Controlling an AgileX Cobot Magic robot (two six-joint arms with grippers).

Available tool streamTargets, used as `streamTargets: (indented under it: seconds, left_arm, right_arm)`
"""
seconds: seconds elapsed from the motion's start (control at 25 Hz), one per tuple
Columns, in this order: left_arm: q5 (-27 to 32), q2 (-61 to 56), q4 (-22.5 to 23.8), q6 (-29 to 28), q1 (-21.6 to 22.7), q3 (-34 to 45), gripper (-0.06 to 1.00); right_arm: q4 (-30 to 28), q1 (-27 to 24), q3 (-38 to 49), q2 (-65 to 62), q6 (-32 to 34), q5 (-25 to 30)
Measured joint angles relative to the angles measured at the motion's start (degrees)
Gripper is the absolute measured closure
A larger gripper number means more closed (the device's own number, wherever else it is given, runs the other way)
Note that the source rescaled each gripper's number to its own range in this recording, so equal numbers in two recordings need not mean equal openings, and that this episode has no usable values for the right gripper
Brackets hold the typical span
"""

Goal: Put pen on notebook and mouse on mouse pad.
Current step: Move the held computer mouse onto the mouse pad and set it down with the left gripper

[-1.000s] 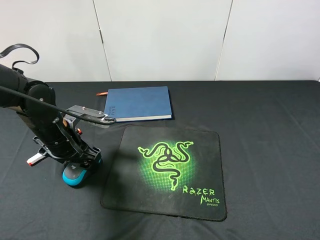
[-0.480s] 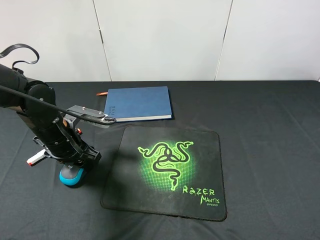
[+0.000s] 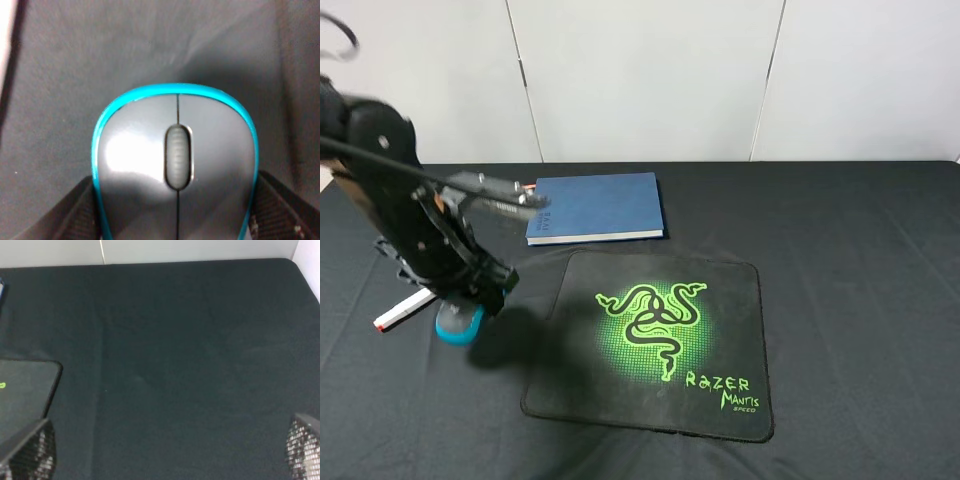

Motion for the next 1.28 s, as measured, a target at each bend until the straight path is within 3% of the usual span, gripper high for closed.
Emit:
streamTargets:
  seconds: [0.24,0.52,0.84,1.28]
  left_arm:
    - [7.0,-1.8,-5.2,0.2,-0.3,-6.1,0.44]
    - [7.0,-1.8,-6.4,0.0,-5.9,-10.0,0.44]
    - [3.5,1.2,-4.9,-4.5,-13.6,-10.0,0.44]
    - [-6.4,11.3,-4.7,-7.4,-23.2,-11.9,0.44]
  right_arm:
    - [0.0,0.0,0.0,0.0,0.0,0.0]
    - [0.0,0.0,0.0,0.0,0.0,0.1]
    - [0.0,0.0,0.0,0.0,0.0,0.1]
    - [0.0,0.0,0.0,0.0,0.0,0.1]
